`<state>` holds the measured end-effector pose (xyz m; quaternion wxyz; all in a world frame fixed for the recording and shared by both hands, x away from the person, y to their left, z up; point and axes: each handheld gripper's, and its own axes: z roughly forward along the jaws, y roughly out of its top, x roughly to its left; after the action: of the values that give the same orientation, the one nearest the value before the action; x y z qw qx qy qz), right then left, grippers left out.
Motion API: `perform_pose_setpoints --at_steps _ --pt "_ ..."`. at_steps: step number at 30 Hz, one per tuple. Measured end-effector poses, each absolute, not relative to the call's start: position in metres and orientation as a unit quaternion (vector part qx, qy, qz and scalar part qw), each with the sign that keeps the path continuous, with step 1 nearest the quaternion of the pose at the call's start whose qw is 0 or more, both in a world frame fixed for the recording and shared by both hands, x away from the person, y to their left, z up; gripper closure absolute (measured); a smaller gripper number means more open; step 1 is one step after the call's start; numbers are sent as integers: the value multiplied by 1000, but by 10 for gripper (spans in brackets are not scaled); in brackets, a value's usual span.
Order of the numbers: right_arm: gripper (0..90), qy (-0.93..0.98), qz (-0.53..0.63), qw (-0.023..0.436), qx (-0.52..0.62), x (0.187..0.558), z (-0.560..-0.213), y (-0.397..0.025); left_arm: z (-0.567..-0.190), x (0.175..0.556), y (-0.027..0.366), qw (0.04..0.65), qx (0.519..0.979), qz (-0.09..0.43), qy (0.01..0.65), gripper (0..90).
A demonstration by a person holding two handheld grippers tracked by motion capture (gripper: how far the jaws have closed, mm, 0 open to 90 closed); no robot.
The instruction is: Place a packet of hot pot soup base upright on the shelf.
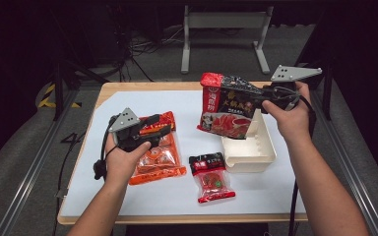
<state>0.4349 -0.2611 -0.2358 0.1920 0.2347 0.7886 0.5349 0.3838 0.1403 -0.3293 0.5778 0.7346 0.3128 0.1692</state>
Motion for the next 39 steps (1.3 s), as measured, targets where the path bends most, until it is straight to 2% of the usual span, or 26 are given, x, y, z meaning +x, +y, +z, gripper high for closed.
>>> perform_pose_setpoints --at_steps 6,17,30,39 --pt "815 790 528 206 233 450 -234 -270 -333 385 153 577 729 168 328 433" --pt "814 793 507 239 240 465 -232 -283 -340 392 165 560 731 180 347 359" --pt "812 794 484 281 238 480 -239 -298 -346 393 169 551 733 178 357 362" --pt "809 790 492 274 242 491 -249 -305 -347 394 171 550 732 175 361 361"
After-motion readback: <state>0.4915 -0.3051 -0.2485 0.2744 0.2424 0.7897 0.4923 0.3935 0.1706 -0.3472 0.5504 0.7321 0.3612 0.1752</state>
